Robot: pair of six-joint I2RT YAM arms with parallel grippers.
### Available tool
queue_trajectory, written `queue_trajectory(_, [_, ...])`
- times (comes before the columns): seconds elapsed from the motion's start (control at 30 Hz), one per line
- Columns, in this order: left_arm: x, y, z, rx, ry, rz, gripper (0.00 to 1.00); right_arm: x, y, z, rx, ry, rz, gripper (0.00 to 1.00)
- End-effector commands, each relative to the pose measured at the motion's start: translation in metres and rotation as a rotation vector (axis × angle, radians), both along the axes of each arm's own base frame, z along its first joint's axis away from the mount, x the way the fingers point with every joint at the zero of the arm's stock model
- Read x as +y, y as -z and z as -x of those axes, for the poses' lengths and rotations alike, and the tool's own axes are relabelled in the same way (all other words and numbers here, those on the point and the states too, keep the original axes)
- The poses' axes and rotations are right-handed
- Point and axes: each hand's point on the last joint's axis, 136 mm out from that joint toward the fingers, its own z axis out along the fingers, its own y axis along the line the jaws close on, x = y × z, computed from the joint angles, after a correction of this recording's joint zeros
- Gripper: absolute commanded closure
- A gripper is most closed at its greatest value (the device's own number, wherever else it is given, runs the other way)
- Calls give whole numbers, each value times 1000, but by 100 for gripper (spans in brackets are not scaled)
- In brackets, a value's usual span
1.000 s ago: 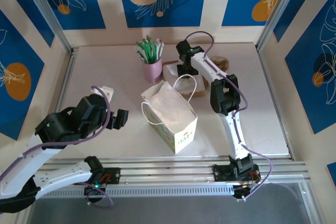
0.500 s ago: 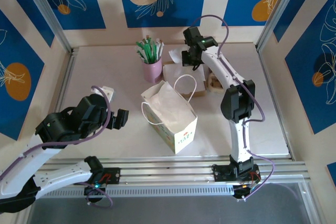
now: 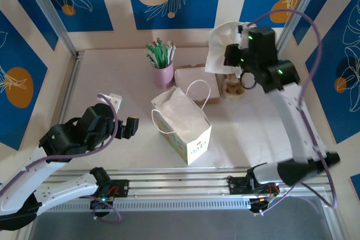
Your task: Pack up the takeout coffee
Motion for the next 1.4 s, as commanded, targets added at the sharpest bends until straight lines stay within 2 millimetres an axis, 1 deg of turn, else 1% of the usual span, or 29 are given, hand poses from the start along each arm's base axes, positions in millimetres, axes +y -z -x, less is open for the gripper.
queue_trajectory(0.0, [-2,-4,-6,-40,-4,8,0,35,-10,37,-16,-197,-126,100])
queue_trajectory(0.13, [0,-4,-7,-63,-10,12,0,64,-1,87,6,-341,-163,100])
queue_trajectory(0.2, [1,-3,-7,-73,-12,15,0,85,12,112,30,-421,-151,100])
queue_trajectory(0.3, [0,1,-8,-77,-11,19,0,114,30,137,81,-513,-151,100])
queue_trajectory(0.4, [-2,3,-9,-79,-12,22,0,135,47,149,120,-557,-122,100])
queue_trajectory(0.47, [-3,4,-9,-78,-12,29,0,145,61,150,149,-565,-97,100])
queue_trajectory(0.57, [-3,6,-10,-77,-19,33,0,155,85,146,211,-549,-60,100])
queue_trajectory(0.63, [-5,7,-11,-75,-16,36,0,157,103,142,250,-519,-25,100])
queue_trajectory(0.8, [-9,11,-12,-60,-10,30,0,154,148,131,336,-418,117,100])
queue_trajectory(1.03, [-11,14,-12,-49,-2,22,0,158,177,132,362,-372,264,100])
queue_trajectory(1.1, [-12,16,-12,-42,2,19,0,156,188,133,376,-348,303,100])
queue_trajectory(1.17, [-12,17,-11,-34,5,12,0,152,205,133,408,-331,337,100])
queue_trajectory(1.27, [-11,19,-10,-29,5,6,0,144,224,134,439,-305,377,100])
queue_trajectory(1.37, [-9,20,-9,-28,3,1,0,141,231,135,453,-303,385,100])
